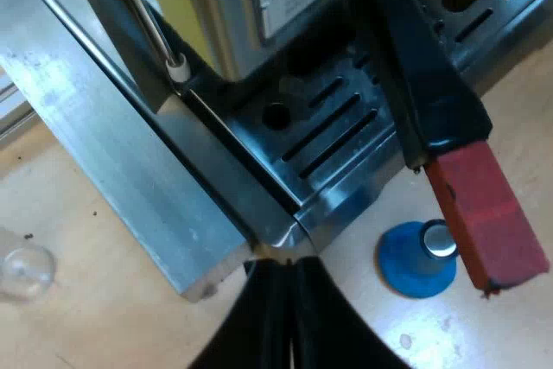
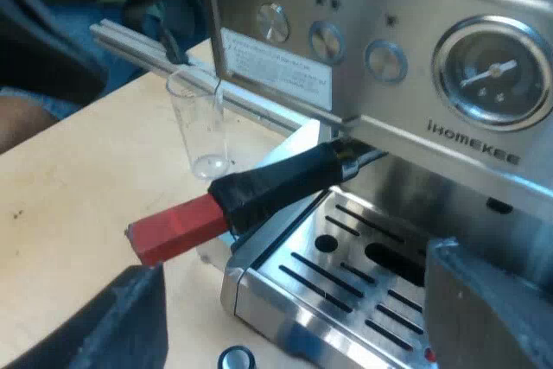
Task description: Put the handle in the coffee machine
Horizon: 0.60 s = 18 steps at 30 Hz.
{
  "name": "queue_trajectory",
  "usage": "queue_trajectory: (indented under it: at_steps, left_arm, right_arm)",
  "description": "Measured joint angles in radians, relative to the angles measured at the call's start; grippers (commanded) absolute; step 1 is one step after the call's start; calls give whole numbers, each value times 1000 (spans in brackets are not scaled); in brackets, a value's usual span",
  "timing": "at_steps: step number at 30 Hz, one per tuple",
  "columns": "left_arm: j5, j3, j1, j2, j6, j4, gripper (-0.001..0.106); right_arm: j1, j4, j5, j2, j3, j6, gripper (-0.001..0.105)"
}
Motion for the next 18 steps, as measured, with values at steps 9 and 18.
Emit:
queue_trajectory:
  at_steps: [9,18]
  left_arm:
    - [-2,0,0,92,-8,-12,1]
    - [-4,0,-1,98,-54,-19,1]
  right_arm:
    - [45,7,-20,0,0,0,64]
    - [45,9,-21,0,0,0,64]
